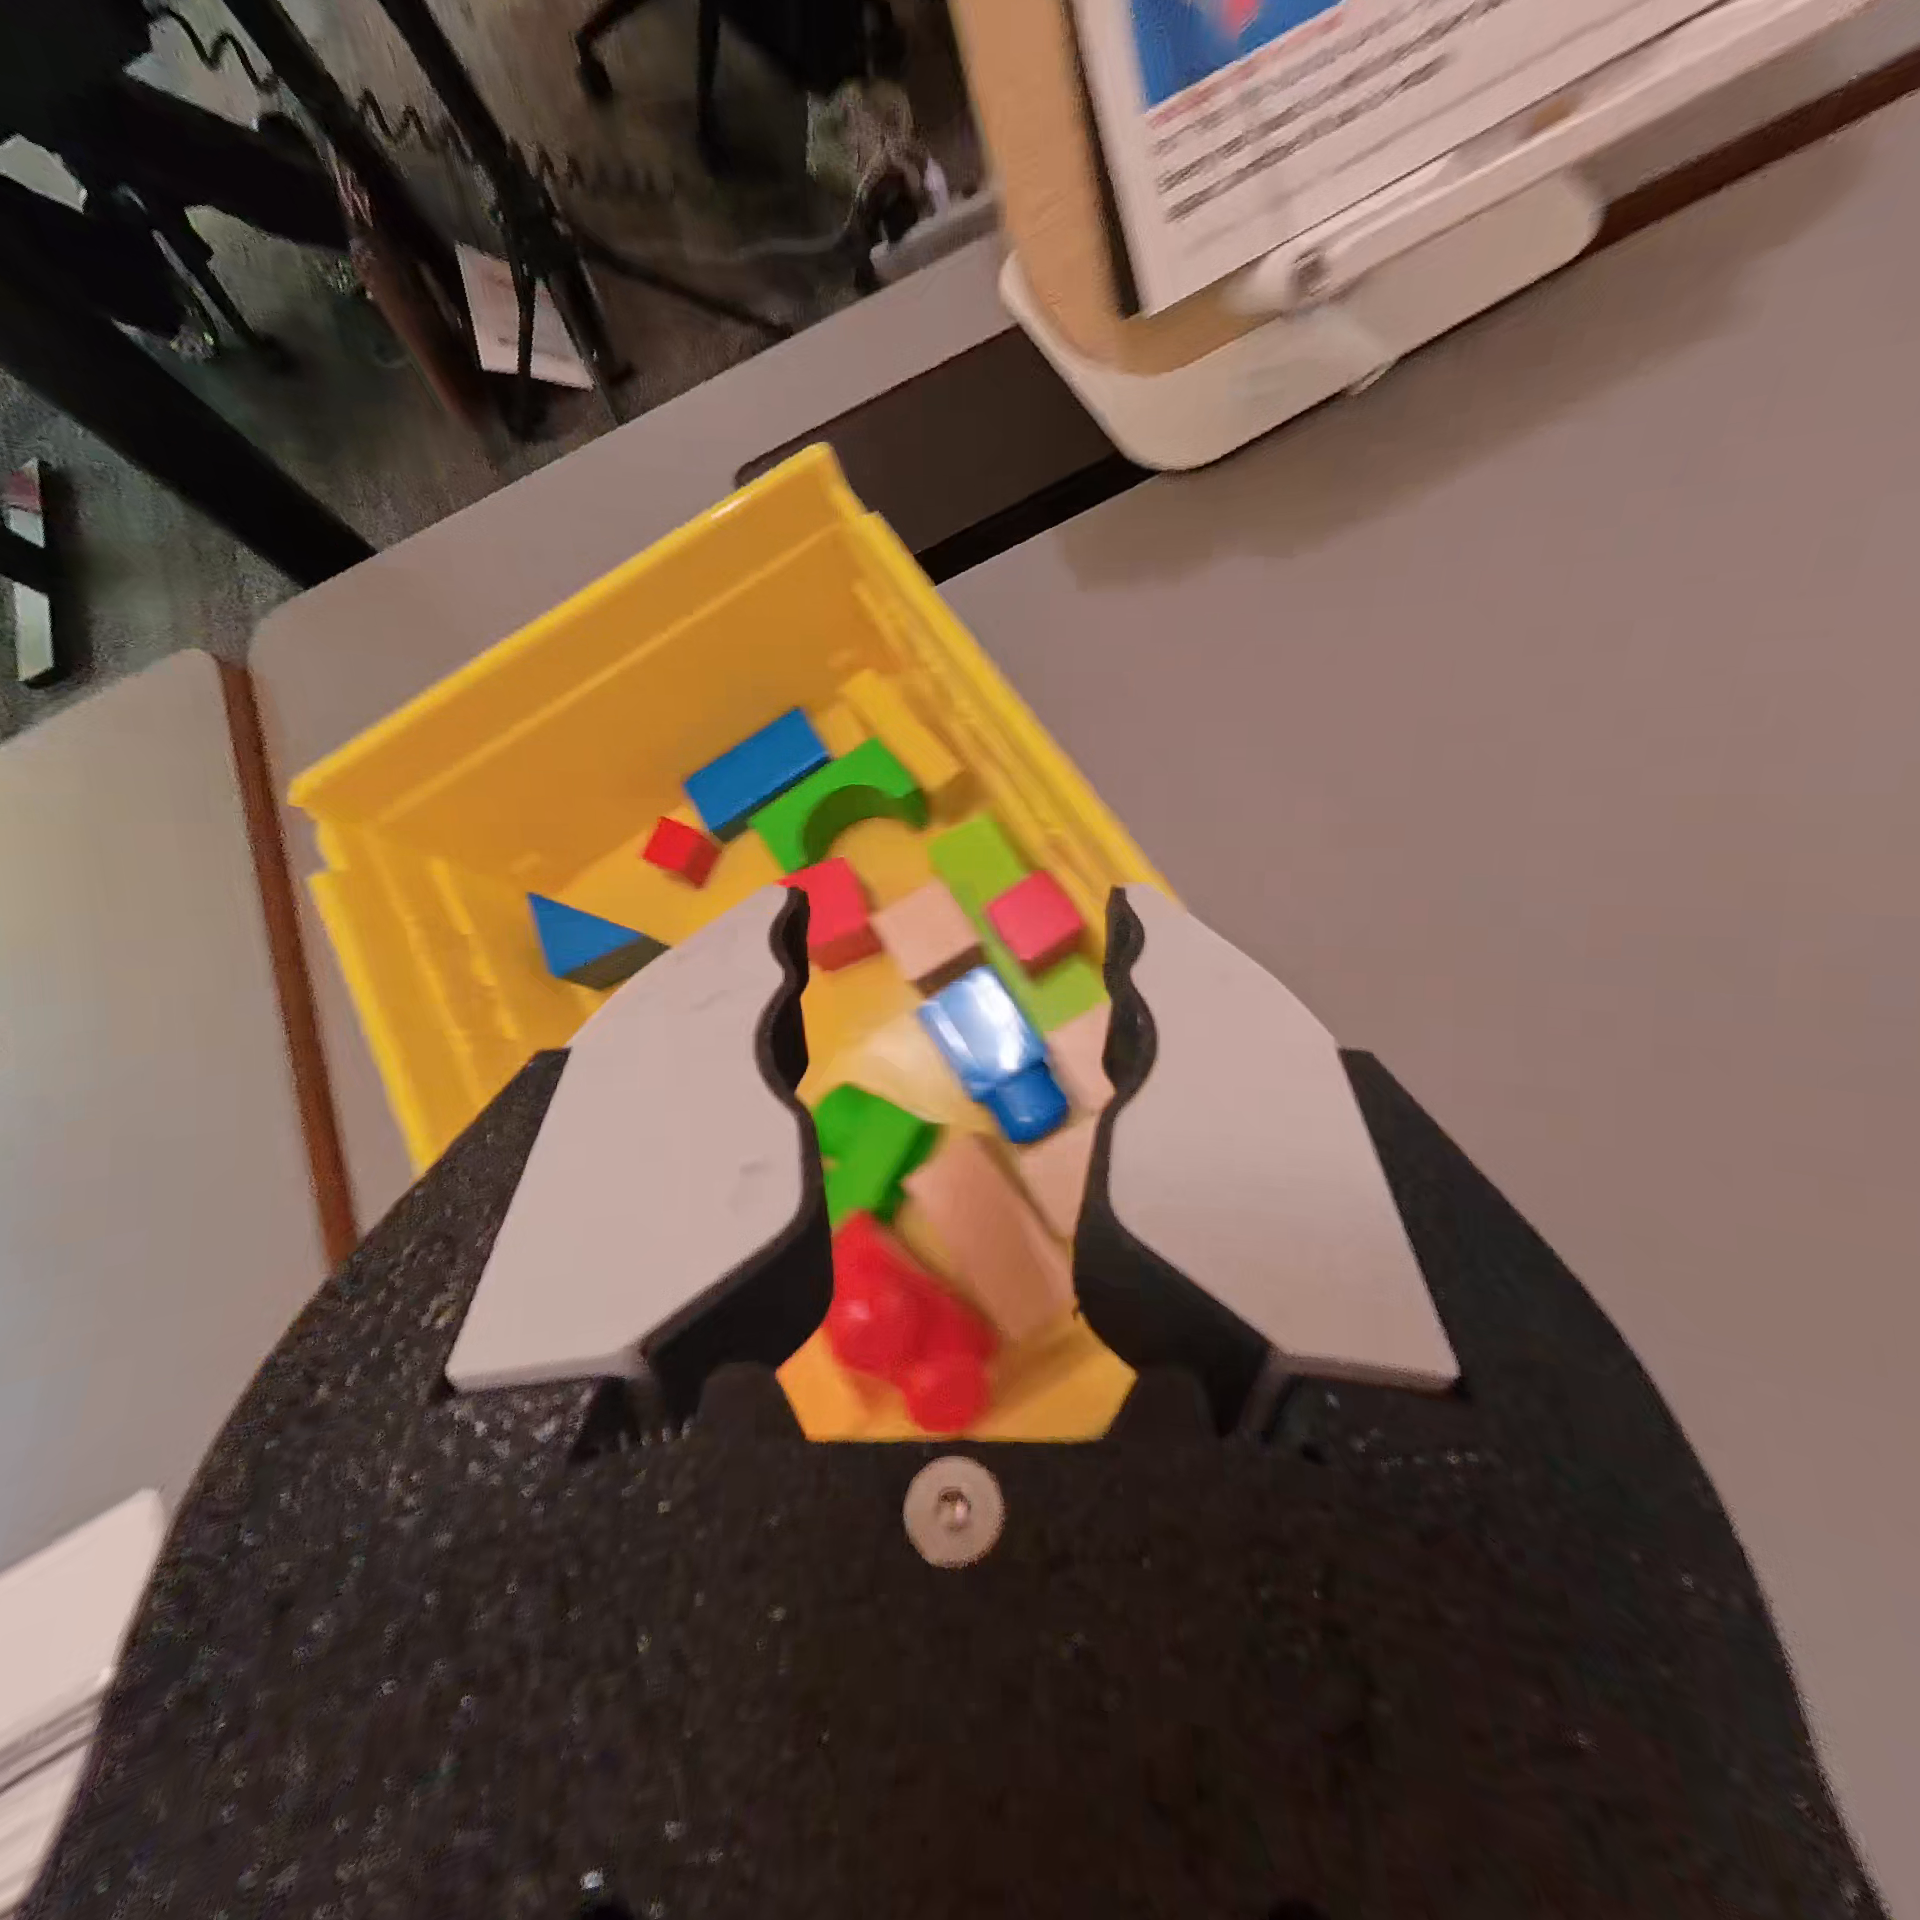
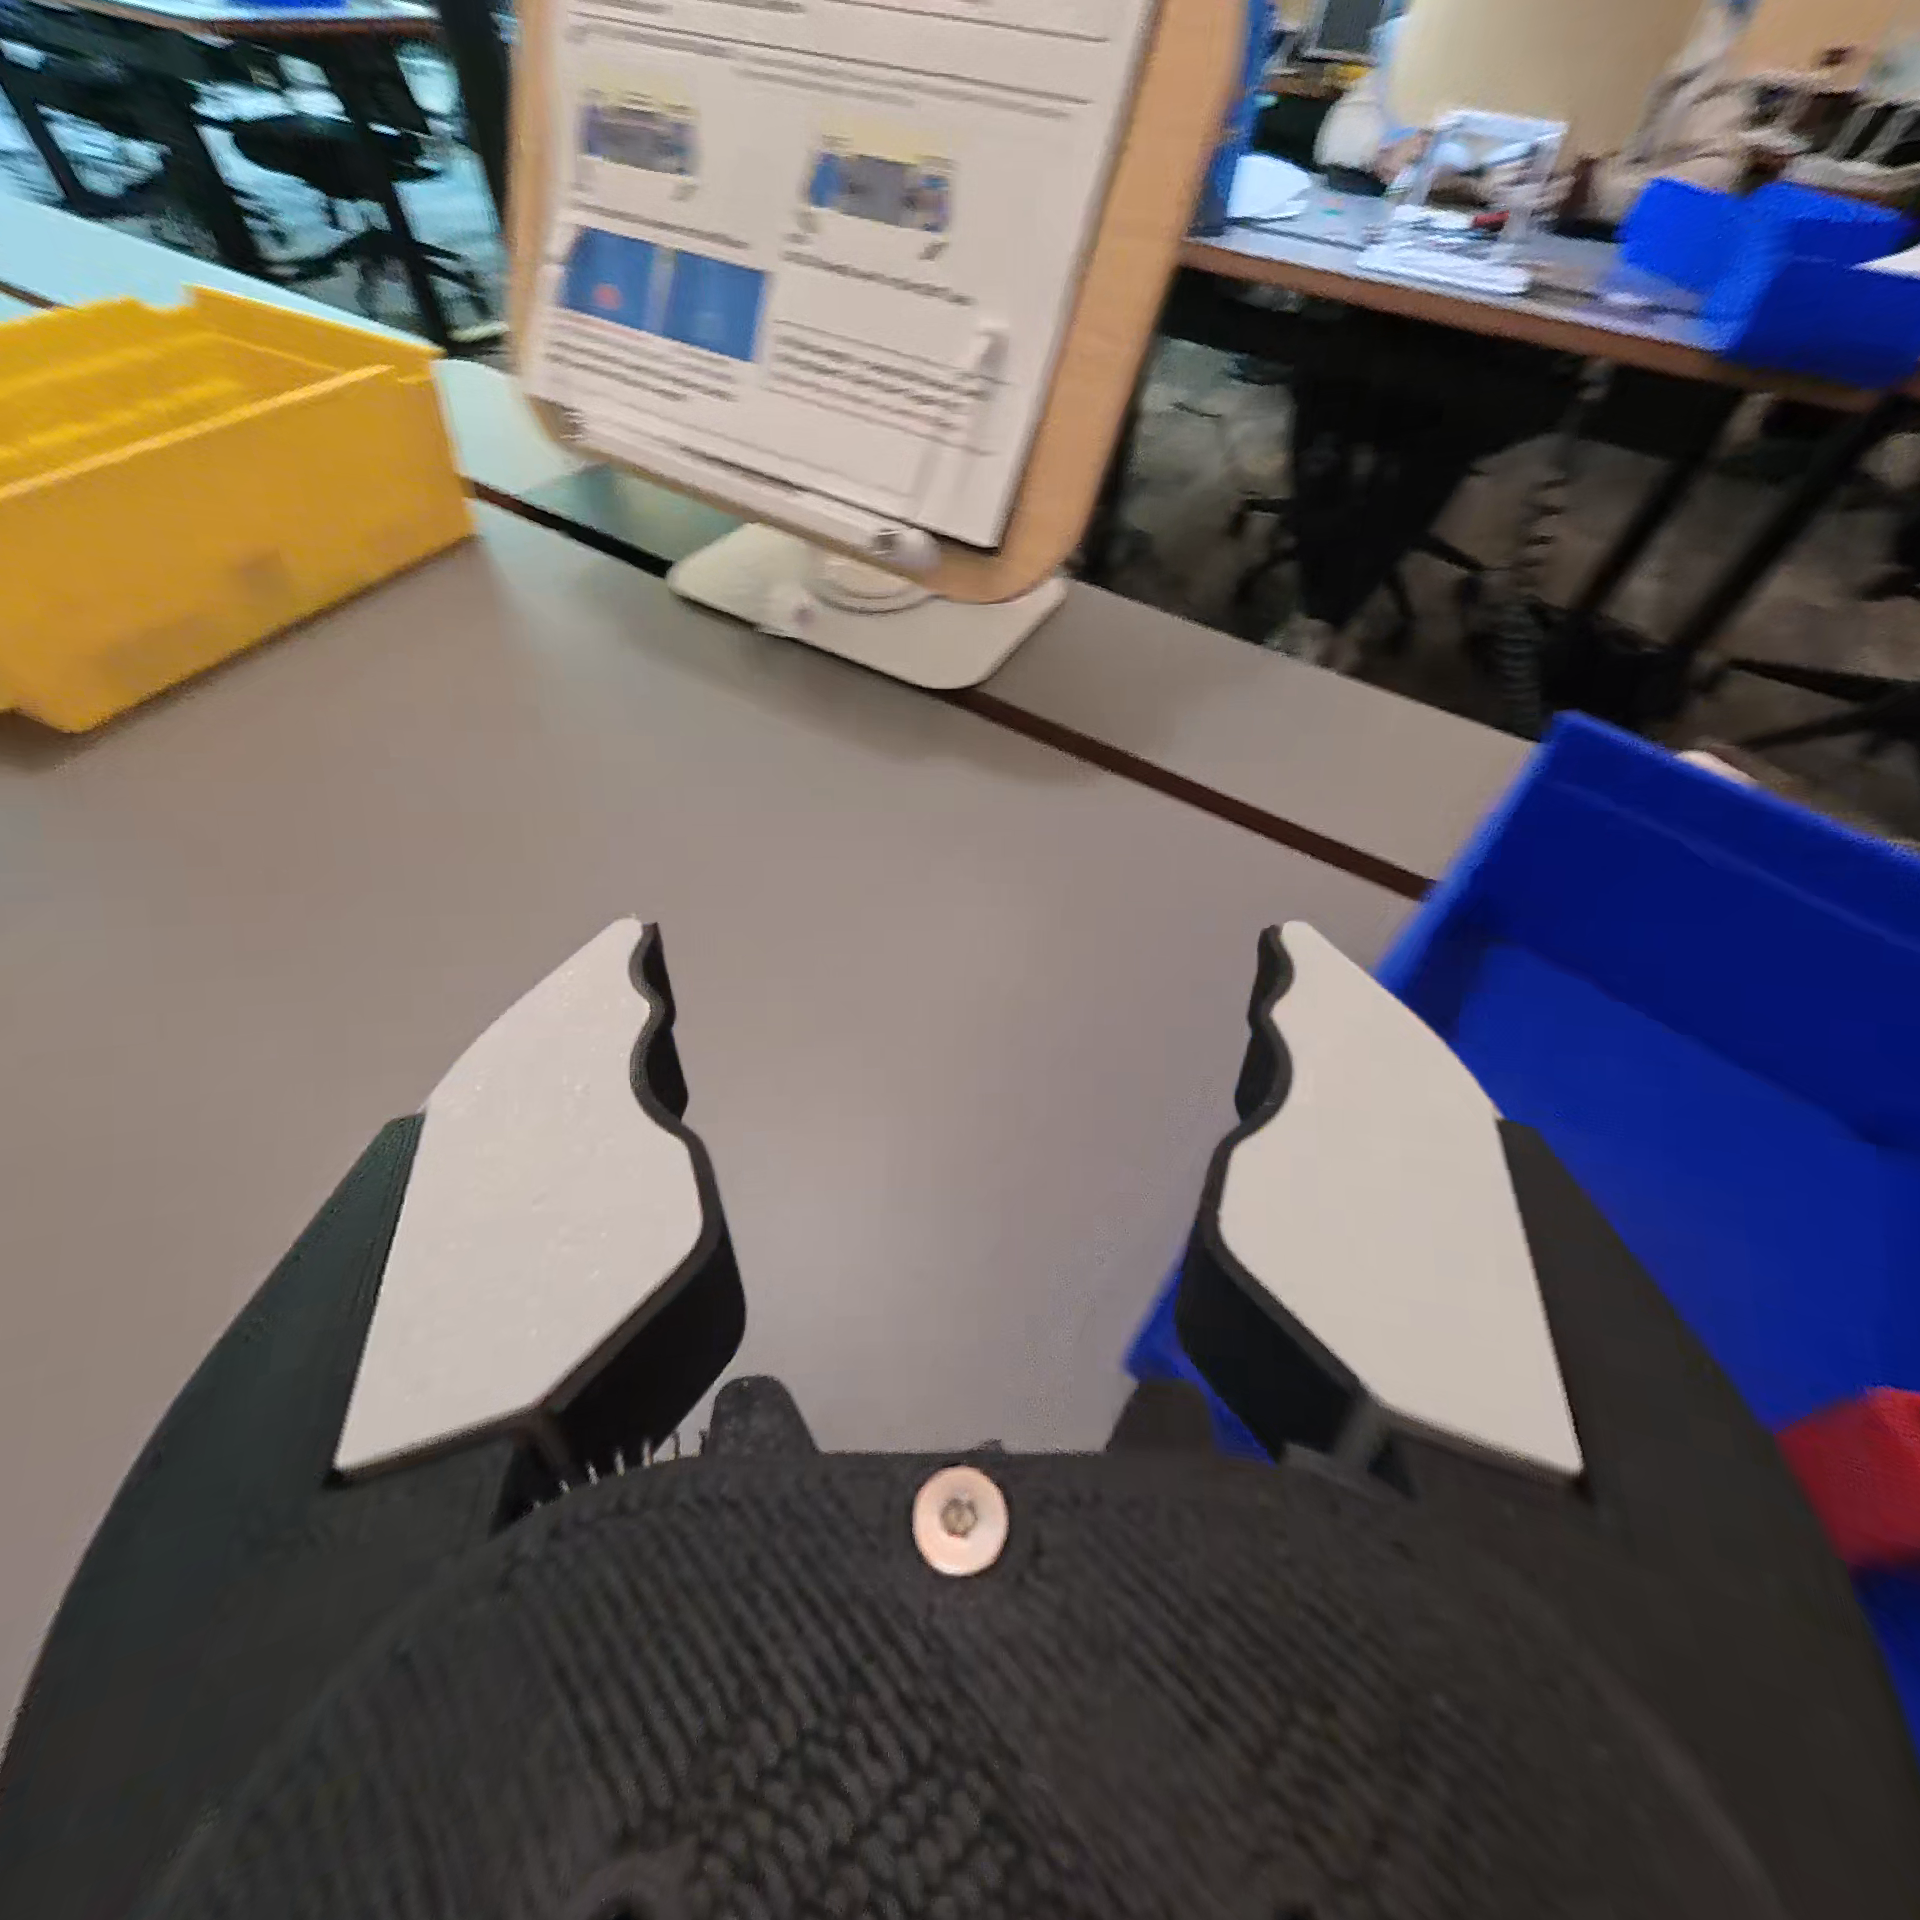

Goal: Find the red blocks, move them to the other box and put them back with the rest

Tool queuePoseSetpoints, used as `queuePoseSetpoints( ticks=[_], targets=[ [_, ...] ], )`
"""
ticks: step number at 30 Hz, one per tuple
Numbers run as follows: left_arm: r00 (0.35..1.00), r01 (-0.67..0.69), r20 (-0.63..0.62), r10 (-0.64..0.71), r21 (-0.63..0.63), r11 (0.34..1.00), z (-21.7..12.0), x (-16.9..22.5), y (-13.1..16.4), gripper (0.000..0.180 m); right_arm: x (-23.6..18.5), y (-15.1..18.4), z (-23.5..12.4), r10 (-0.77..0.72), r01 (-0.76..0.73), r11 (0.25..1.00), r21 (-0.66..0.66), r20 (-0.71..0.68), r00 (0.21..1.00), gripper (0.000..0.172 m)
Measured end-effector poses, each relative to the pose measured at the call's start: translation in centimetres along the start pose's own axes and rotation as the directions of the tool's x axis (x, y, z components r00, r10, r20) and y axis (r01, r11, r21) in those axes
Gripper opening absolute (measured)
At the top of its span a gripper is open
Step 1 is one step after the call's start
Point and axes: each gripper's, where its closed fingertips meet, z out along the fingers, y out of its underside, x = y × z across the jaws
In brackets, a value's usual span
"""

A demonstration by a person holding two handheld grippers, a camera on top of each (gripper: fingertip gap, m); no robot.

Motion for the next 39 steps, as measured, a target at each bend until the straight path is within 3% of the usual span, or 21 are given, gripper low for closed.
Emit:
queuePoseSetpoints(
  ticks=[6,12,16,21,29,36,39],
  targets=[
    [0.999,-0.032,-0.012,0.03,-0.182,0.983,5.7,-7.1,-0.2,0.059,-6.0,2.3,1.4,0.015,-0.019,0.999,0.036,0.096,0.995,0.101],
    [0.996,-0.075,-0.06,0.06,-0.304,0.95,10.4,-9.9,1.0,0.045,-10.7,5.3,2.2,0.032,-0.03,0.999,-0.015,0.161,0.986,0.104],
    [0.977,-0.206,-0.144,0.16,-0.408,0.889,12.8,-10.1,3.4,0.051,-11.0,5.7,1.7,0.02,-0.018,1.0,-0.011,0.148,0.989,0.1],
    [0.944,-0.326,-0.208,0.255,-0.49,0.808,14.7,-10.6,5.9,0.043,-10.7,5.4,0.9,0.031,-0.034,0.999,0.017,0.135,0.99,0.098],
    [0.94,-0.34,-0.2,0.275,-0.565,0.752,16.4,-11.3,7.8,0.043,-10.3,6.0,0.6,0.017,-0.018,1.0,0.008,0.125,0.992,0.097],
    [0.929,-0.358,-0.151,0.337,-0.596,0.719,17.3,-11.8,8.0,0.023,-10.6,6.2,1.0,0.017,-0.018,1.0,0.004,0.135,0.991,0.097],
    [0.935,-0.332,-0.104,0.339,-0.59,0.736,17.5,-12.1,7.8,0.022,-10.8,6.3,1.1,-0.009,0.009,1.0,0.0,0.136,0.991,0.096]
  ],
)
